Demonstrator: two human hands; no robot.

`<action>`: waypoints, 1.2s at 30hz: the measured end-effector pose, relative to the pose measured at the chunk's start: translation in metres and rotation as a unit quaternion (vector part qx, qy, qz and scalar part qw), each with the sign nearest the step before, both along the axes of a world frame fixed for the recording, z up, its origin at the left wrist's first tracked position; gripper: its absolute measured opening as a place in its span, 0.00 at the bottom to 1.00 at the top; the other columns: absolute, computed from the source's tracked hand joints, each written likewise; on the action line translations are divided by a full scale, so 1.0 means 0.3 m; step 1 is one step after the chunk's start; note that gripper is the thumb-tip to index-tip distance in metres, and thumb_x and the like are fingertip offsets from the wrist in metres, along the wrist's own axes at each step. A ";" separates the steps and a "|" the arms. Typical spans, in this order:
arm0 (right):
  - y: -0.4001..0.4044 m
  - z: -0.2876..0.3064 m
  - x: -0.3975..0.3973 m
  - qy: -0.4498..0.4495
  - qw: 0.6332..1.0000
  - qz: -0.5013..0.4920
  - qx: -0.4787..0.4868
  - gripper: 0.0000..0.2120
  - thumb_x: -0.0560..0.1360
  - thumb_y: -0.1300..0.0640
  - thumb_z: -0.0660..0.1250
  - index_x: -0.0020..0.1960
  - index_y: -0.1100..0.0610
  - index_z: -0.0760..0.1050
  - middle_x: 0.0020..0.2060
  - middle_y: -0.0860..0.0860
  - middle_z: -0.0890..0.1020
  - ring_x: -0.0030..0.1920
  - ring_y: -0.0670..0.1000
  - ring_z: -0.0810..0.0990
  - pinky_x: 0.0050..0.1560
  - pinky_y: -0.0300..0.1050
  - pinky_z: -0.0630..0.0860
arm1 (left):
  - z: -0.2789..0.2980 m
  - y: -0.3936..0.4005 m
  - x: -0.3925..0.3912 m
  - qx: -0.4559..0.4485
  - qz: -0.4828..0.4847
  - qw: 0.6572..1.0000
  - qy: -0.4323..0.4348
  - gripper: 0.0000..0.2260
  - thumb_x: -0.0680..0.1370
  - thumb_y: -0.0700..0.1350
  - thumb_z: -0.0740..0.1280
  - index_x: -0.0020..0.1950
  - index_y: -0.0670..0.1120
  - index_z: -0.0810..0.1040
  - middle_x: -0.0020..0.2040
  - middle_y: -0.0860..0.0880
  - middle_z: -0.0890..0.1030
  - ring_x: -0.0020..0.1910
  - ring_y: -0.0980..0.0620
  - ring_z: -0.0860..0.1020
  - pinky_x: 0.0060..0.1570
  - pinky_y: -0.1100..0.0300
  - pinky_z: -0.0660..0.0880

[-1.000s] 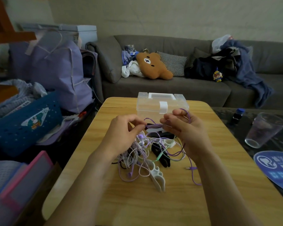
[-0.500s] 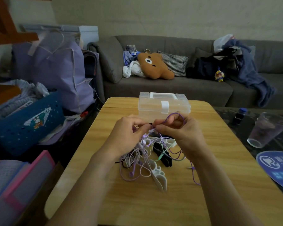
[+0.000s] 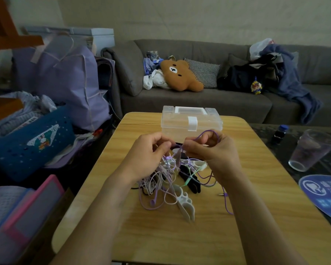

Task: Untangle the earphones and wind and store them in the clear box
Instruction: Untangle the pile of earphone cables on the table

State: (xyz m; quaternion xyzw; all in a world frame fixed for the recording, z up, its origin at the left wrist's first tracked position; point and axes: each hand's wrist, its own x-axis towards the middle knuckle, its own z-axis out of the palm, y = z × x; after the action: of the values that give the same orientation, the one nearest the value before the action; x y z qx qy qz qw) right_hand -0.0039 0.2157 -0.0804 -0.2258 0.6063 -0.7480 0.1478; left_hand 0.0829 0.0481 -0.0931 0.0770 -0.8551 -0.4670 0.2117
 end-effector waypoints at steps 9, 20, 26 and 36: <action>-0.016 -0.012 -0.003 -0.076 0.994 -0.043 -0.061 0.17 0.71 0.72 0.73 0.35 0.58 0.67 0.34 0.58 0.84 0.35 0.55 0.86 0.30 0.42 0.81 | 0.001 0.022 -0.001 -0.006 -0.027 1.000 -0.004 0.16 0.79 0.34 0.66 0.50 0.56 0.82 0.44 0.50 0.84 0.43 0.45 0.83 0.45 0.44 0.81; -0.057 -0.025 0.024 -0.035 0.996 -0.068 -0.043 0.15 0.76 0.69 0.70 0.38 0.58 0.67 0.34 0.58 0.82 0.35 0.52 0.86 0.27 0.39 0.78 | -0.004 0.025 -0.014 -0.028 0.017 0.998 0.057 0.15 0.76 0.29 0.68 0.38 0.48 0.76 0.50 0.53 0.81 0.49 0.58 0.80 0.48 0.65 0.77; -0.061 -0.032 0.022 0.057 0.993 -0.091 0.046 0.14 0.75 0.63 0.73 0.37 0.56 0.69 0.35 0.57 0.85 0.38 0.55 0.87 0.39 0.52 0.83 | -0.006 0.028 -0.008 -0.003 -0.026 0.999 0.022 0.16 0.78 0.30 0.65 0.37 0.49 0.73 0.42 0.41 0.83 0.43 0.41 0.82 0.46 0.41 0.79; -0.054 -0.027 0.034 0.084 0.988 -0.120 0.055 0.14 0.74 0.62 0.75 0.37 0.56 0.71 0.29 0.51 0.83 0.30 0.50 0.84 0.31 0.43 0.78 | 0.016 0.057 0.012 0.154 -0.123 0.980 0.005 0.22 0.69 0.54 0.75 0.47 0.38 0.73 0.43 0.38 0.81 0.48 0.39 0.82 0.54 0.39 0.79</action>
State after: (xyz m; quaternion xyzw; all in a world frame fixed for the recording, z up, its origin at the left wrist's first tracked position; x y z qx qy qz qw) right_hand 0.0065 0.1994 -0.0884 -0.2046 0.6797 -0.7042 0.0180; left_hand 0.0865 0.0653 -0.0882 0.0005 -0.7748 -0.6161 0.1419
